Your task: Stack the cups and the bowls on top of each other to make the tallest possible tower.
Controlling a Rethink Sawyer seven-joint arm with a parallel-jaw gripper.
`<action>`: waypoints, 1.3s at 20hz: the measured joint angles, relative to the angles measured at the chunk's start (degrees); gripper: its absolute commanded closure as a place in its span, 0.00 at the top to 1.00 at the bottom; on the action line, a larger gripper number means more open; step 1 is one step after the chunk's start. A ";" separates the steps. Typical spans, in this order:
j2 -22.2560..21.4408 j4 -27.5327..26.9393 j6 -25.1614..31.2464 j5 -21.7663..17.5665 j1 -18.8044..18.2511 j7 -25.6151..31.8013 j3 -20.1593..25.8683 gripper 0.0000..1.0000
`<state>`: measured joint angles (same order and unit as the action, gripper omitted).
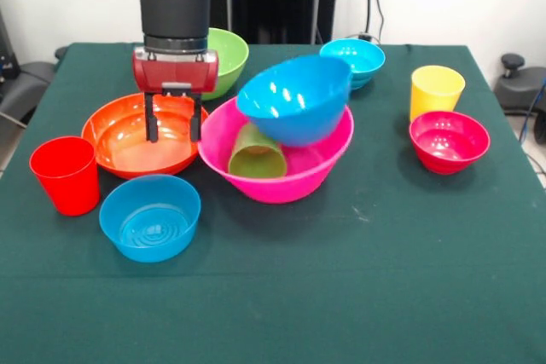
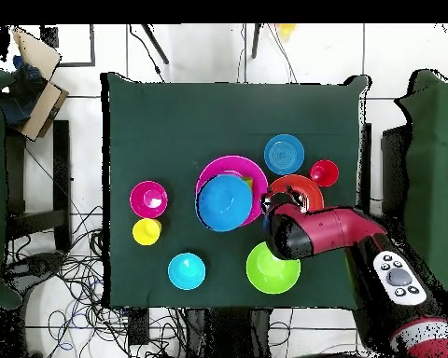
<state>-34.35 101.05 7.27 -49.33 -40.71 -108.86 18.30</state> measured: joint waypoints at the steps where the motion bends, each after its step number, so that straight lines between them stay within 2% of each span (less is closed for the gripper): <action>1: -0.54 0.52 0.04 0.04 -0.35 0.00 0.18 1.00; 7: -2.99 2.23 1.09 0.29 -2.13 0.00 0.84 1.00; 15: -3.19 2.23 1.24 0.26 -2.22 0.00 0.92 1.00; 20: -1.95 1.54 1.24 0.25 -1.67 0.00 0.78 1.00; 26: 1.94 -1.90 1.24 0.15 0.84 0.00 -0.12 1.00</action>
<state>-32.41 99.15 8.51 -49.17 -39.86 -108.86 18.19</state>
